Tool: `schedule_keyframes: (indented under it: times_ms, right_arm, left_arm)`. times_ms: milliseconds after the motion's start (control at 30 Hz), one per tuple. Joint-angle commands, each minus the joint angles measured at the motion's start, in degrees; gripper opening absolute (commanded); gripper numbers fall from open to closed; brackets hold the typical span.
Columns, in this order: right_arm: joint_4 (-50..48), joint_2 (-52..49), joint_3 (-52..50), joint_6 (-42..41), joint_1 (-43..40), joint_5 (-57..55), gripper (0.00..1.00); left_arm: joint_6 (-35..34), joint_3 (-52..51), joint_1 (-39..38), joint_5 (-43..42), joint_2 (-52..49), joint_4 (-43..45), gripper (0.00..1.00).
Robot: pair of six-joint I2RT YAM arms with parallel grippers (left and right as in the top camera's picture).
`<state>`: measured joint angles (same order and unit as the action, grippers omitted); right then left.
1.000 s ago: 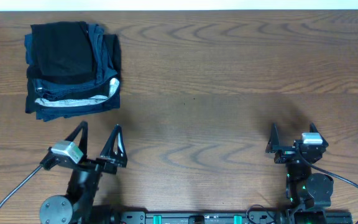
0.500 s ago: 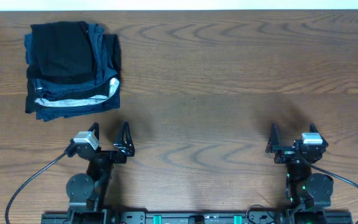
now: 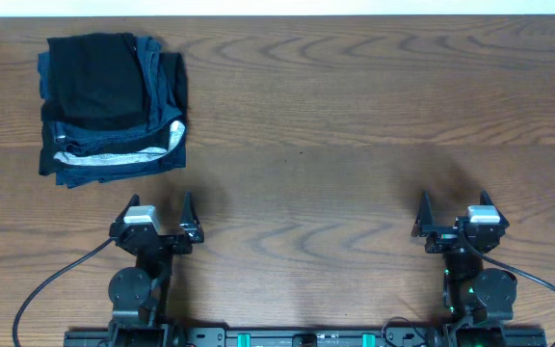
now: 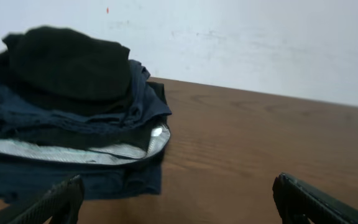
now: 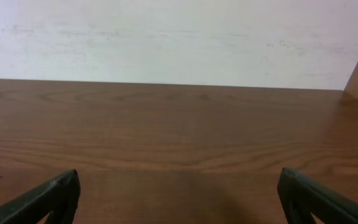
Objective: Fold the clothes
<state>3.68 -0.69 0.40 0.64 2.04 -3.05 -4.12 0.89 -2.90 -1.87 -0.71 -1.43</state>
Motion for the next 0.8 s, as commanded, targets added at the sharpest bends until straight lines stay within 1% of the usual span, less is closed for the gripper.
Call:
schedule_keyframes:
  times_ms: [0, 133, 767]
  right_arm:
    - [0.22, 0.37, -0.09, -0.42, -0.7, -0.57, 0.99]
    - [0.22, 0.37, -0.09, -0.42, -0.7, -0.57, 0.99]
    - [0.22, 0.37, -0.09, -0.42, -0.7, -0.57, 0.99]
  left_arm:
    - [8.13, -0.66, -0.81, 2.54, 0.61, -2.78, 0.98]
    - [12.22, -0.66, -1.42, 2.56, 0.61, -2.78, 0.98]
    - [12.2, -0.66, -1.42, 2.38, 0.57, -2.73, 0.98]
